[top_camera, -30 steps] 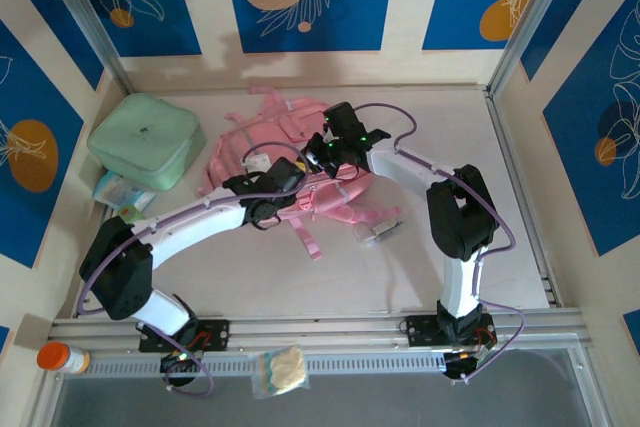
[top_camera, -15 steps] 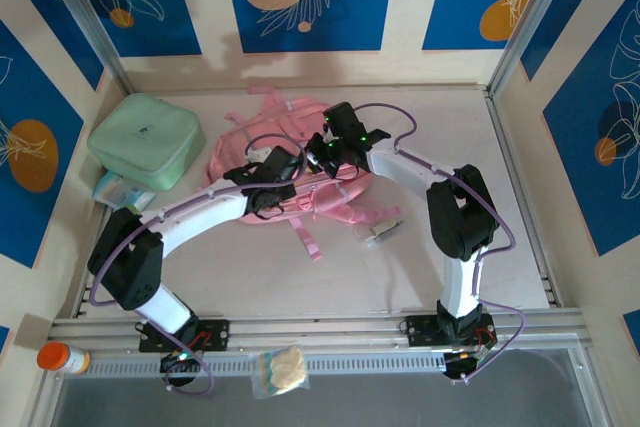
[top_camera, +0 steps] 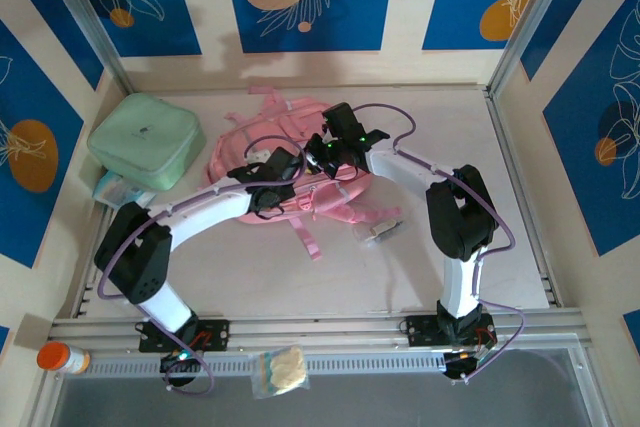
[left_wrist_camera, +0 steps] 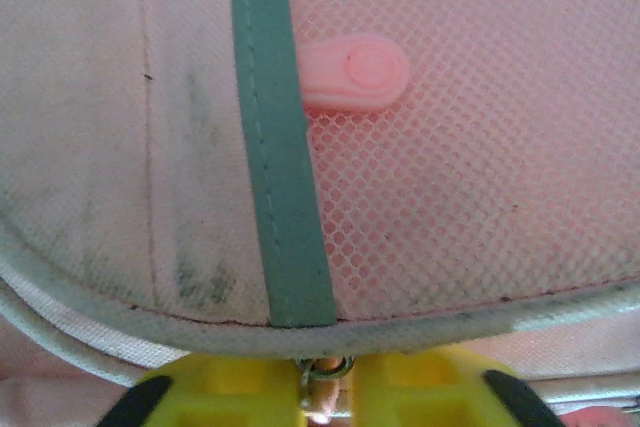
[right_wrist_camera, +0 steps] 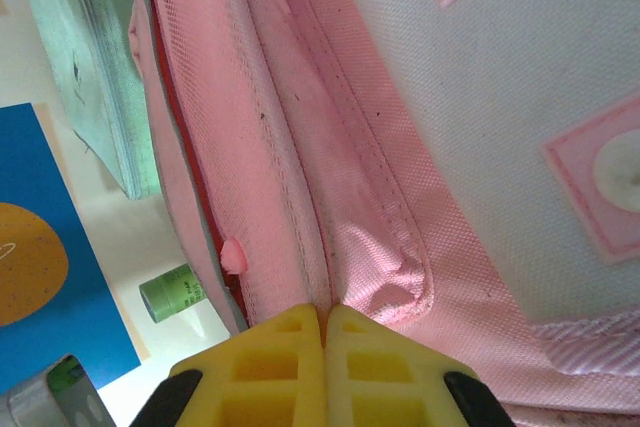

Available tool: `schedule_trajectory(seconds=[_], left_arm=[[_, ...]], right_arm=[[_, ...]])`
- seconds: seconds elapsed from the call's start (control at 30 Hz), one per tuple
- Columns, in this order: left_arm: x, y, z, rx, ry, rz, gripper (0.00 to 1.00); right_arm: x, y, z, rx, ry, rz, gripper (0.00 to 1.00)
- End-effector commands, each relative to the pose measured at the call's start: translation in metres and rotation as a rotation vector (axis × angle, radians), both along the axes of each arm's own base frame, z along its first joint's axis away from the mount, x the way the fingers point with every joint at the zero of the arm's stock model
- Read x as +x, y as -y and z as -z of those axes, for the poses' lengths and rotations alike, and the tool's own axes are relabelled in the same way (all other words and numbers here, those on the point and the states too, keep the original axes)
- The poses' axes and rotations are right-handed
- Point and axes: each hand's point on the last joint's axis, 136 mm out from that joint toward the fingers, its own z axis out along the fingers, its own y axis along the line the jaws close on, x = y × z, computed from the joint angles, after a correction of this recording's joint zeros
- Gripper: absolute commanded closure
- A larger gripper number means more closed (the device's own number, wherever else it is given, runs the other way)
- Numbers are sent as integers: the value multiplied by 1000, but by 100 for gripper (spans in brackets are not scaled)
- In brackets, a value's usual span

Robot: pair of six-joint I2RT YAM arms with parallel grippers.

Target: Pack books, pencil case, and school supplies into a backpack

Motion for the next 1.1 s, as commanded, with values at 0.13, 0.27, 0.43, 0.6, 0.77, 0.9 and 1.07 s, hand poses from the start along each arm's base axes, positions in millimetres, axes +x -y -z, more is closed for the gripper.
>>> schedule_trajectory(seconds=[0.13,0.27,0.43,0.6,0.77,0.9,1.07], left_arm=[[5,-15,-7,40,42,-7,100],[-4,-26,-12,106,18,62,100],[-19,-45,-8,149,-36,162,100],[-25,-34,-2,109,-83,272,100],[-39,14,-19,-23,-64,350,100],[-40,39,-29,-58,-34,367,100],[-37,38,-26,-31,-52,331,100]], right_arm=[[3,-5,-17,11,39,-24,100],[4,8,-23,-24,68,-33,100],[7,31,-28,-53,84,-64,100],[22,46,-28,-37,83,-74,100],[32,51,-32,-56,72,-130,100],[1,45,-36,30,23,-150,80],[-33,37,-10,18,-92,-119,53]])
